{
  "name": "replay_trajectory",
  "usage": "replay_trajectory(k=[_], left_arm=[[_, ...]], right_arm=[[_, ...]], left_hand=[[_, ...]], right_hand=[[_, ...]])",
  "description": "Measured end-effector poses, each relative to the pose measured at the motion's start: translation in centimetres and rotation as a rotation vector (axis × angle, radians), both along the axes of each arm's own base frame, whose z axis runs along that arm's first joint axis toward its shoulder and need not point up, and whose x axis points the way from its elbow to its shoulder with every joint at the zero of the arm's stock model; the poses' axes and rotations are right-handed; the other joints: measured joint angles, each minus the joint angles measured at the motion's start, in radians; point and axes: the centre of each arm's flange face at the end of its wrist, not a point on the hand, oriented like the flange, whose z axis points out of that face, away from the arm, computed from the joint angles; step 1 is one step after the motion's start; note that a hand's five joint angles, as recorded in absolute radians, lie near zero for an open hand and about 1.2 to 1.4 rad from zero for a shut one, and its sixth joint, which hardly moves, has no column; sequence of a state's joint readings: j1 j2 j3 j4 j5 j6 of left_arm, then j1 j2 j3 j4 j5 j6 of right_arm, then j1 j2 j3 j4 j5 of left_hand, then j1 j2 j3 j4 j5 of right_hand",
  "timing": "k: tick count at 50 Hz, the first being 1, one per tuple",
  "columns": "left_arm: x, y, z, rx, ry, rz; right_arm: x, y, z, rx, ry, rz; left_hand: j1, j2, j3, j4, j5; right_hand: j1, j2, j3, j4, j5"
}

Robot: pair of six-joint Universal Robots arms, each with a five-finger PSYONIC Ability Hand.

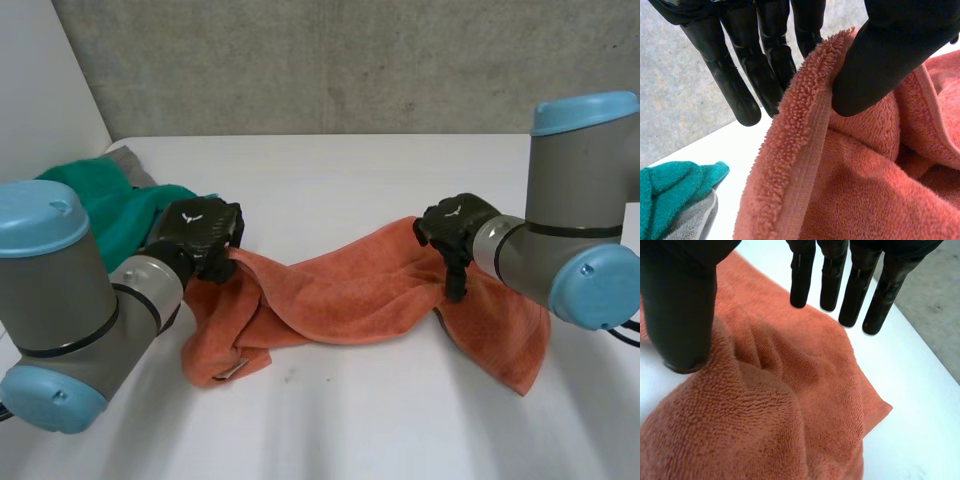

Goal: Fold the laundry.

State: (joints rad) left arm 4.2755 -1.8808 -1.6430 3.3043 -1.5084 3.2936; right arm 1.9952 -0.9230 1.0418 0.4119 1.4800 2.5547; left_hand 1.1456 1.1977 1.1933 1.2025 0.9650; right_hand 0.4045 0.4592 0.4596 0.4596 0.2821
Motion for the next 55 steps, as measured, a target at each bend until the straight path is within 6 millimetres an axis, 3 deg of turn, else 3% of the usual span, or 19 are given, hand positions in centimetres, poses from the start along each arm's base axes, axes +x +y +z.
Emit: replay_trajectory(k=[6,12,18,22,28,35,39,40,44,51,55], left_arm=[[0.1,-0.8,-0.2,-0.003,0.001,0.012],[0.5,-1.5,-0.1,-0.011,0.004,0.031],[0.8,-1.7,-0.2,-0.007,0.003,0.043],[1.0,-1.7,-0.3,0.0,0.0,0.045],[1.0,-1.6,-0.5,0.006,-0.003,0.045],[1.1,-1.5,-0.6,0.011,-0.005,0.047],[1.1,-1.5,-0.6,0.015,-0.006,0.047],[1.1,-1.5,-0.6,0.016,-0.007,0.048],[1.2,-1.4,-0.6,0.018,-0.008,0.049],[1.6,-0.8,1.2,-0.014,0.006,0.052],[2.3,0.2,3.9,-0.063,0.026,0.058]], right_arm=[[-1.5,-0.2,0.9,0.018,-0.178,-0.125],[-4.6,1.0,1.5,0.068,-0.338,-0.271],[-8.0,2.6,0.2,0.1,-0.391,-0.388],[-9.7,3.9,-2.0,0.137,-0.388,-0.442],[-10.1,4.8,-4.0,0.144,-0.381,-0.442],[-9.8,4.3,-5.6,0.117,-0.383,-0.42],[-9.5,3.6,-6.6,0.121,-0.374,-0.416],[-9.4,3.3,-6.9,0.117,-0.37,-0.414],[-9.3,2.4,-7.0,0.095,-0.36,-0.404],[-9.2,1.1,-5.3,0.025,-0.312,-0.36],[-9.2,0.9,-1.4,-0.065,-0.243,-0.304]], left_hand=[[0.0,0.0,0.0,0.0,0.0],[0.0,0.0,0.0,0.0,0.0],[0.0,0.0,0.0,0.0,0.0],[0.0,0.0,0.0,0.0,0.0],[0.0,0.0,0.0,0.0,0.0],[0.0,0.0,0.0,0.0,0.0],[0.0,0.0,0.0,0.0,0.0],[0.0,0.0,0.0,0.0,0.0],[0.0,0.0,0.0,0.0,0.0],[0.0,0.0,0.0,0.0,0.0],[0.0,0.0,0.0,0.0,0.0]], right_hand=[[-0.065,-0.043,-0.079,-0.088,-0.086],[-0.065,-0.043,-0.079,-0.089,-0.09],[-0.065,-0.043,-0.079,-0.087,-0.088],[-0.06,-0.04,-0.07,-0.058,-0.047],[-0.034,-0.04,-0.027,-0.018,-0.022],[0.009,-0.021,0.025,0.029,0.018],[0.17,0.214,0.215,0.201,0.183],[0.366,0.449,0.443,0.425,0.406],[0.563,0.688,0.675,0.678,0.663],[0.574,0.713,0.722,0.728,0.701],[0.574,0.713,0.722,0.728,0.701]])
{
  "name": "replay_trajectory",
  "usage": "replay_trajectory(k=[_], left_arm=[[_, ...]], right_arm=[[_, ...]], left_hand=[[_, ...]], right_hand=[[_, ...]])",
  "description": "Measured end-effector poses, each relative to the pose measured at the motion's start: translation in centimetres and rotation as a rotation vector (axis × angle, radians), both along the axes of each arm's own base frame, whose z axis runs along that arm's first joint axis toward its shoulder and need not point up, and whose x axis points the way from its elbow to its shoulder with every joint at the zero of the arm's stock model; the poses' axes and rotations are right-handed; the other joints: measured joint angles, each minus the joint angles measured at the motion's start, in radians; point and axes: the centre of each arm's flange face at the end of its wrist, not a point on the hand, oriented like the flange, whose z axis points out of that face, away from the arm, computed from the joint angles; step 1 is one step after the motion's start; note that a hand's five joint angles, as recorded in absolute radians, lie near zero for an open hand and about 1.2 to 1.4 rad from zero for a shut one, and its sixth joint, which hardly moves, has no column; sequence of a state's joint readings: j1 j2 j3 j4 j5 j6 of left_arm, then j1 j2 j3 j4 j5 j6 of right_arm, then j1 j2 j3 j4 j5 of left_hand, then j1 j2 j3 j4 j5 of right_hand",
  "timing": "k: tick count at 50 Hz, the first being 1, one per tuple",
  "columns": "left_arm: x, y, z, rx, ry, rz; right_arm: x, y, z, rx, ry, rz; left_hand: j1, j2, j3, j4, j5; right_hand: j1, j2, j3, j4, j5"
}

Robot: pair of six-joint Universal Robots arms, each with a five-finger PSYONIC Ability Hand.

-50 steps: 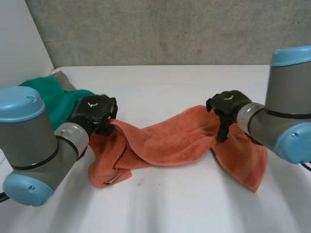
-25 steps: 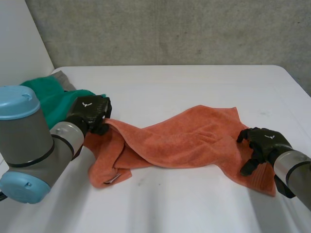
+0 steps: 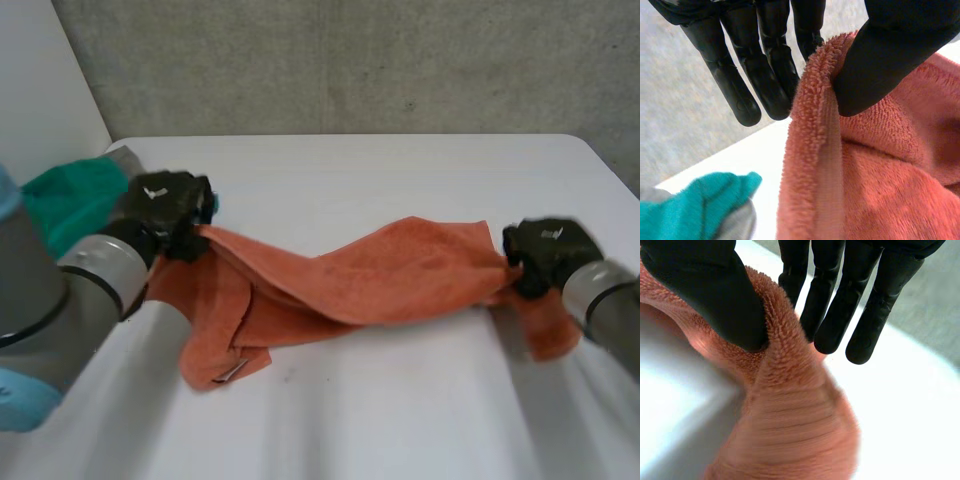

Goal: Fold the laundry.

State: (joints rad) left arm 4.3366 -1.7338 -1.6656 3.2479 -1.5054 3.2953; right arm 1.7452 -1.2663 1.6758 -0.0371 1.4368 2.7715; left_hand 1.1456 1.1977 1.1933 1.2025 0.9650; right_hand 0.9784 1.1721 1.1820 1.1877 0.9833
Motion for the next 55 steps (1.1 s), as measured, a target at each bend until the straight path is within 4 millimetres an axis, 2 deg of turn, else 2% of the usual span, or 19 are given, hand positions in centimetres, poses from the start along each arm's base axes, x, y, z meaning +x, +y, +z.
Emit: replay_trajectory(k=[1,2,3,6,13,18,23,27,29,32,36,37,38,40,41,45,50,53,55], left_arm=[[0.3,0.4,1.1,-0.02,0.006,0.002],[0.3,0.4,1.1,-0.02,0.006,0.002],[0.8,1.1,2.5,-0.043,0.006,0.005],[1.5,2.3,4.4,-0.074,-0.021,0.007],[2.2,3.8,4.2,-0.07,-0.205,-0.024],[1.7,2.8,1.7,-0.014,-0.308,-0.054],[0.3,-1.1,-2.4,0.063,-0.371,-0.073],[-0.5,-3.1,-3.2,0.056,-0.369,-0.072],[-1.5,-5.5,-2.9,-0.006,-0.345,-0.059],[-2.5,-8.3,-0.5,-0.169,-0.285,-0.024],[-3.5,-11.1,5.4,-0.5,-0.161,0.045],[-3.5,-11.1,5.4,-0.5,-0.161,0.045],[-3.7,-11.7,8.7,-0.666,-0.096,0.081],[-3.6,-11.7,11.6,-0.803,-0.041,0.11],[-3.4,-11.3,14.3,-0.924,0.01,0.135],[-2.8,-9.9,18.7,-1.115,0.092,0.172],[-2.7,-9.2,18.1,-1.061,0.073,0.158],[-2.8,-9.2,15.6,-0.945,0.026,0.133],[-2.8,-9.1,12.3,-0.808,-0.03,0.107]], right_arm=[[0.0,0.2,1.8,-0.036,0.039,0.019],[0.0,0.2,1.8,-0.036,0.039,0.019],[-0.1,0.8,4.8,-0.091,0.114,0.051],[-0.3,2.0,9.1,-0.158,0.236,0.099],[-0.4,3.5,13.6,-0.16,0.39,0.175],[-0.1,2.3,12.6,-0.079,0.415,0.205],[0.7,-1.4,8.8,0.024,0.43,0.222],[1.2,-3.5,7.3,0.033,0.427,0.212],[1.9,-5.6,7.0,-0.019,0.409,0.187],[3.1,-7.9,8.6,-0.172,0.356,0.14],[5.0,-10.8,14.4,-0.53,0.209,0.056],[5.0,-10.8,14.4,-0.53,0.209,0.056],[5.4,-11.3,17.5,-0.693,0.134,0.024],[5.6,-11.4,19.8,-0.805,0.081,0.005],[5.7,-11.2,22.3,-0.927,0.022,-0.015],[5.5,-10.4,25.9,-1.09,-0.057,-0.036],[5.5,-10.1,25.4,-1.057,-0.052,-0.021],[5.6,-10.3,23.1,-0.956,-0.02,0.011],[5.9,-10.5,20.2,-0.832,0.016,0.054]], left_hand=[[0.0,0.0,0.0,0.0,0.0],[0.0,0.0,0.0,0.0,0.0],[0.0,0.0,0.0,0.0,0.0],[0.0,0.0,0.0,0.0,0.0],[0.0,0.0,0.0,0.0,0.0],[0.0,0.0,0.0,0.0,0.0],[0.0,0.0,0.001,0.0,0.0],[0.0,0.0,0.001,0.0,0.0],[0.0,0.0,0.001,0.0,0.0],[0.0,0.001,0.002,0.0,0.0],[0.0,0.002,0.002,0.0,0.0],[0.0,0.002,0.002,0.0,0.0],[0.0,0.002,0.002,0.0,0.0],[0.0,0.002,0.002,0.0,0.0],[0.0,0.002,0.002,0.0,0.0],[0.0,0.002,0.002,0.0,0.0],[0.0,0.002,0.002,0.0,0.0],[0.0,0.002,0.002,0.0,0.0],[0.0,0.002,0.003,0.0,0.0]], right_hand=[[0.0,0.0,0.0,0.0,0.0],[0.0,0.0,0.0,0.0,0.0],[0.0,0.0,0.0,0.0,0.0],[0.0,0.0,0.0,0.0,0.0],[0.0,0.0,0.0,0.0,0.0],[0.0,0.0,0.0,0.0,0.0],[0.0,0.0,0.0,0.0,0.0],[0.0,0.0,0.0,0.0,0.0],[0.0,0.0,0.0,0.0,0.0],[0.0,0.0,0.0,0.0,0.0],[0.0,0.0,0.0,0.0,0.0],[0.0,0.0,0.0,0.0,0.0],[0.0,0.0,0.0,0.0,0.0],[0.0,0.0,0.0,0.0,0.0],[0.0,0.0,0.0,0.0,0.0],[0.0,0.0,0.0,0.0,0.007],[0.0,0.0,0.0,0.0,0.008],[0.0,0.0,0.0,0.0,0.008],[0.0,0.0,0.0,0.0,0.008]])
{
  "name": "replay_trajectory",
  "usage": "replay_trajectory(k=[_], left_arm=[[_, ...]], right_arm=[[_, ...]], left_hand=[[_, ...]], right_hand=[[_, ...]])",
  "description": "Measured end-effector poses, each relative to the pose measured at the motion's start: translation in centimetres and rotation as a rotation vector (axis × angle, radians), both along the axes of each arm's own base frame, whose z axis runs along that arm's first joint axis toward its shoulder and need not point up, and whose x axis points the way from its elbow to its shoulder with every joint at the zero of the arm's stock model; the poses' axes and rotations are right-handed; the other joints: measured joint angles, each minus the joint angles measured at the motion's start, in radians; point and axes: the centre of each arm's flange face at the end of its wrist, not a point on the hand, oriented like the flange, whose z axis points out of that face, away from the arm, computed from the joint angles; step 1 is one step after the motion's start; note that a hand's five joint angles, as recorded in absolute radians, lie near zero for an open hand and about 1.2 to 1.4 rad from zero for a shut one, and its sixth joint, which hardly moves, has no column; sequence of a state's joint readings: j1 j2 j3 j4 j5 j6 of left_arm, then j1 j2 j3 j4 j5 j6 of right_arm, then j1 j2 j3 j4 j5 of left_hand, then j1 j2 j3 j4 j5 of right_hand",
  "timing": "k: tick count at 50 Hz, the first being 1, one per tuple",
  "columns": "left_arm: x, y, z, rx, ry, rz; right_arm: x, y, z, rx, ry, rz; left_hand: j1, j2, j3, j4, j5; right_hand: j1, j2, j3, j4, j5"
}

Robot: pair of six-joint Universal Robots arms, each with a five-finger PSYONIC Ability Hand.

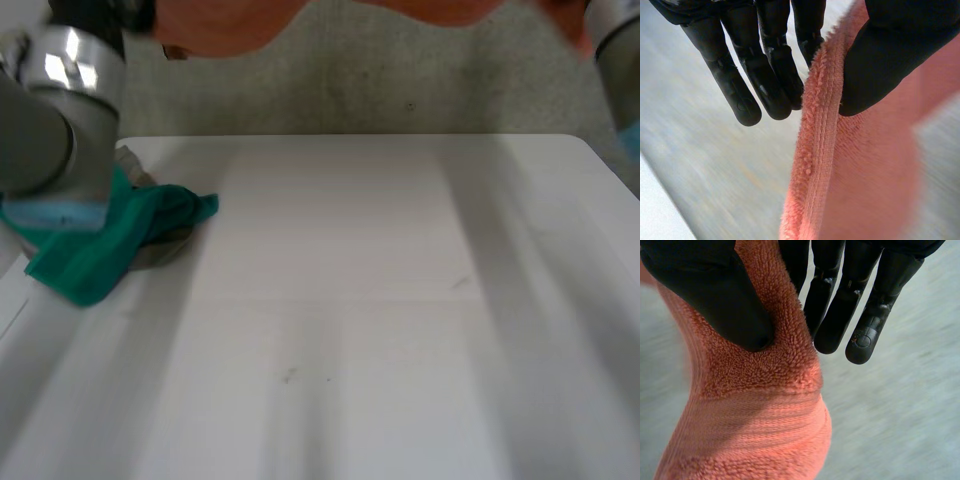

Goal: Fold the laundry.

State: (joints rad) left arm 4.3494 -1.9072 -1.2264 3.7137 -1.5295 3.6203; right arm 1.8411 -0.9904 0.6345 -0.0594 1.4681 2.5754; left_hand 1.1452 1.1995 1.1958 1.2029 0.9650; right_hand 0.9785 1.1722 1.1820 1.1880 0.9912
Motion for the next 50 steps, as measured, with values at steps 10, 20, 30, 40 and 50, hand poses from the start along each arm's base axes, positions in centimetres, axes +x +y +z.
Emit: replay_trajectory(k=[10,20,30,40,50], left_arm=[[0.3,1.2,-16.0,0.503,-0.197,0.004],[0.8,4.1,-23.4,0.739,-0.301,0.003],[2.4,8.0,-21.0,0.81,-0.341,0.021],[2.5,8.8,-20.8,0.833,-0.341,0.014],[2.3,8.5,-21.0,0.832,-0.336,0.013]], right_arm=[[0.4,0.2,-15.9,0.53,0.288,0.058],[-0.7,2.2,-23.4,0.744,0.479,0.045],[-2.4,5.3,-21.1,0.832,0.503,0.03],[-3.7,4.3,-21.1,0.834,0.326,-0.021],[-9.1,5.8,-20.8,1.008,-0.129,-0.097]], left_hand=[[0.0,0.0,0.0,0.0,0.0],[0.0,0.0,0.0,0.0,0.0],[0.0,0.0,0.0,0.0,0.0],[0.0,0.0,0.0,0.0,0.0],[0.0,0.0,0.0,0.0,0.0]], right_hand=[[0.0,0.0,0.0,0.0,0.0],[0.0,0.0,0.0,0.0,0.0],[0.0,0.0,0.0,0.0,0.0],[-0.654,-0.796,-0.811,-0.814,-0.792],[-0.663,-0.798,-0.829,-0.84,-0.817]])
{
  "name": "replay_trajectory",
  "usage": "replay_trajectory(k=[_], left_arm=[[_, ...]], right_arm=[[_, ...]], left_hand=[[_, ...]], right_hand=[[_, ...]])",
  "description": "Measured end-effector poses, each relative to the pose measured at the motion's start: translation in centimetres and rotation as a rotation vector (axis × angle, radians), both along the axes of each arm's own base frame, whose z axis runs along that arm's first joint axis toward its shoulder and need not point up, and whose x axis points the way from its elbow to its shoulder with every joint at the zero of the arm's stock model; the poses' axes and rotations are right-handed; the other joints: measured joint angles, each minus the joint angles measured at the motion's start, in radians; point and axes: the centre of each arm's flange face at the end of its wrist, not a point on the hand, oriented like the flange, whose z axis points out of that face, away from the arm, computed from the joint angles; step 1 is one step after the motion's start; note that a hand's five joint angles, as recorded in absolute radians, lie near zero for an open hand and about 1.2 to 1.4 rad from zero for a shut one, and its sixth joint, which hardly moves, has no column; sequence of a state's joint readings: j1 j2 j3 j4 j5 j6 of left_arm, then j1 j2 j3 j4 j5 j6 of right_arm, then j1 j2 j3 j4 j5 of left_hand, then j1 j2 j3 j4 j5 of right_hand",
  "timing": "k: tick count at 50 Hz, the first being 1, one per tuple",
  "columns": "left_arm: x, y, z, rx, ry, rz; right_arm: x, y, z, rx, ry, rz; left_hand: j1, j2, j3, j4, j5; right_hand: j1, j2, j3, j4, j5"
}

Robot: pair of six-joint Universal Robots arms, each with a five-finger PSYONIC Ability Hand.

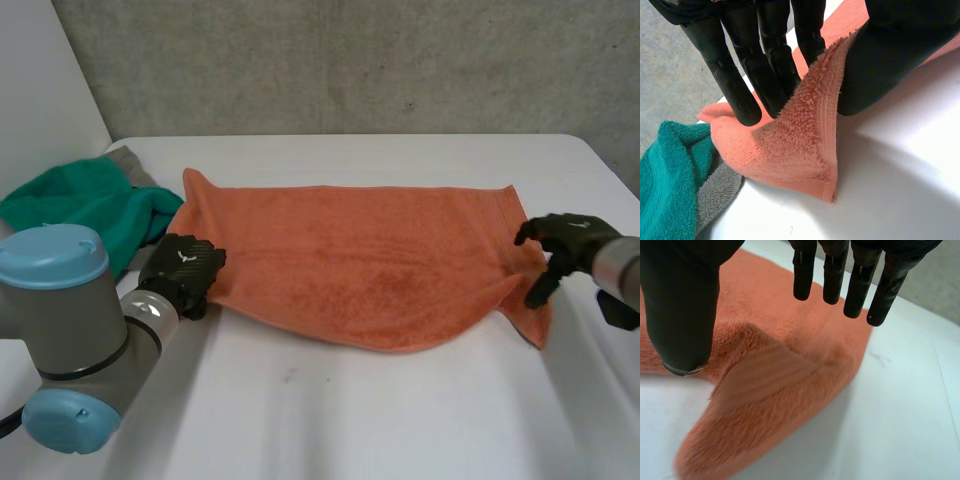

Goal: Fold the laundry.

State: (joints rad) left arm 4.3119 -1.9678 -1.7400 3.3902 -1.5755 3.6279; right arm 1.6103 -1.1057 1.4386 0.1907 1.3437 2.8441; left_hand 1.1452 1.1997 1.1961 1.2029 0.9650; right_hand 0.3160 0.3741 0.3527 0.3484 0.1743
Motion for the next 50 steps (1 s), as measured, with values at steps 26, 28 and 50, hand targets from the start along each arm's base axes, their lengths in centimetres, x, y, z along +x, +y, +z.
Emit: replay_trajectory(k=[26,28,50], left_arm=[[0.1,0.3,0.1,0.001,-0.001,0.0],[0.1,0.3,0.1,0.002,-0.001,0.001],[0.3,-0.1,0.0,0.001,0.001,0.007]], right_arm=[[-4.2,2.8,-2.9,0.069,-0.202,-0.144],[-4.2,2.4,-3.1,0.061,-0.201,-0.142],[-1.2,0.8,-5.5,0.087,-0.157,-0.084]], left_hand=[[0.0,0.0,0.0,0.0,0.0],[0.0,0.0,0.0,0.0,0.0],[-0.315,-0.338,-0.331,-0.342,-0.277]], right_hand=[[0.144,0.168,0.188,0.193,0.176],[0.144,0.168,0.186,0.189,0.176],[0.367,0.435,0.451,0.436,0.418]])
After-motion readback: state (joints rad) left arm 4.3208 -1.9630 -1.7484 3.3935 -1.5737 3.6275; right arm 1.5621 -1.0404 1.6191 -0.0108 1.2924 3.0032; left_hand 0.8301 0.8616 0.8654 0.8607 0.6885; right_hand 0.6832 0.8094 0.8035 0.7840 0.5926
